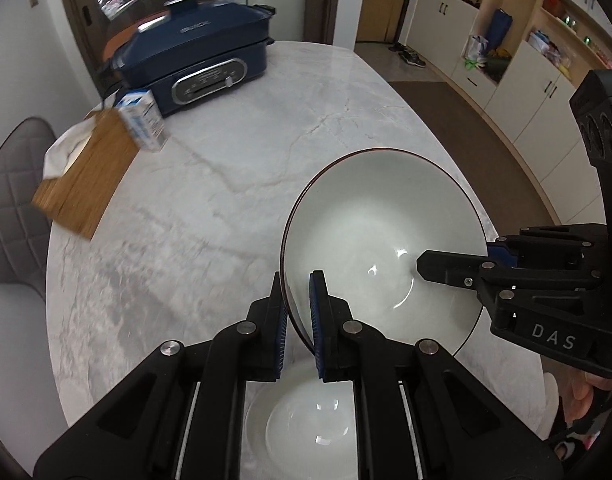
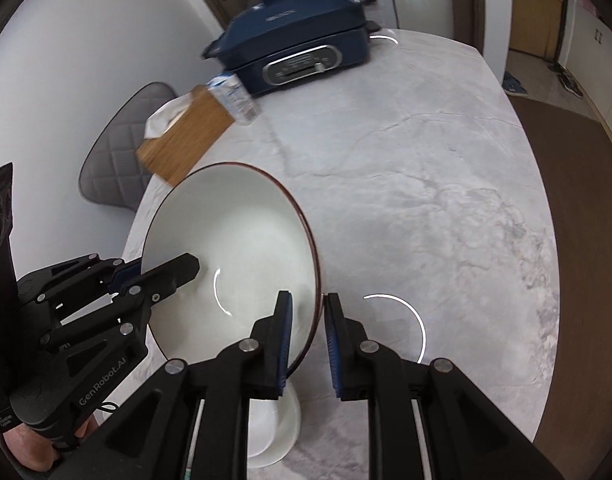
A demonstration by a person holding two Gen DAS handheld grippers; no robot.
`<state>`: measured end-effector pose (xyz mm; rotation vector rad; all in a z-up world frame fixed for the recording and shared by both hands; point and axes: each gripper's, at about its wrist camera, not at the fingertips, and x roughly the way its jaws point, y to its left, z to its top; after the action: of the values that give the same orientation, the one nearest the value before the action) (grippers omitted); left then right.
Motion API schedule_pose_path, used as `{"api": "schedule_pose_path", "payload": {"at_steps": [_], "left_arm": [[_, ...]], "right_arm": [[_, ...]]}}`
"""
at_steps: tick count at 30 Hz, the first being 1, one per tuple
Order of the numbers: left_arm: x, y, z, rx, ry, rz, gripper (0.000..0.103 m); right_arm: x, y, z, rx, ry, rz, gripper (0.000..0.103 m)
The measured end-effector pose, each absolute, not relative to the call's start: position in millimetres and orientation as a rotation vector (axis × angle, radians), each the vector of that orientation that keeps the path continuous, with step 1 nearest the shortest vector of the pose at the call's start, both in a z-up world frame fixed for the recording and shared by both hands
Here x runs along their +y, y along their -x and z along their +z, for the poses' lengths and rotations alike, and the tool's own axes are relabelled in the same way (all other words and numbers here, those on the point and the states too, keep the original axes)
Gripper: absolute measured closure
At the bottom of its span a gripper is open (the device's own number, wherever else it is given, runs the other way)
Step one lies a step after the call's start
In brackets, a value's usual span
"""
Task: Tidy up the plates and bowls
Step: 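Carry the patterned bowl and lower it into the nested white bowls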
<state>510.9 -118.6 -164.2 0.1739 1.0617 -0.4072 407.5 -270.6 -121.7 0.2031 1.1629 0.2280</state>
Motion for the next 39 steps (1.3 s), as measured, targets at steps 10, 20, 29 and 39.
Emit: {"api": "schedule_pose_path", "payload": {"at_steps": [10,20,29,39], "left_arm": [[-50,-423,-181,1.129,-0.098,-0.368,0.094],[-51,-393,-241,1.234,-0.084,-0.37,0.093],[-62,-403,-272,1.27,-0.125,-0.367,0.093],[-66,-415,-277,1.252,-0.146,-0.333,0.09]], "right_arm": [[-207,-352,-130,1.214,-0.144,0.288,0.084],[-199,-321,-167,1.289,-0.139,0.237,0.084],[-206,-321,-192,1.335,-0.159,0.195,0.085],[-201,-333,-197,1.366,-0.092,0.186,0.085]]}}
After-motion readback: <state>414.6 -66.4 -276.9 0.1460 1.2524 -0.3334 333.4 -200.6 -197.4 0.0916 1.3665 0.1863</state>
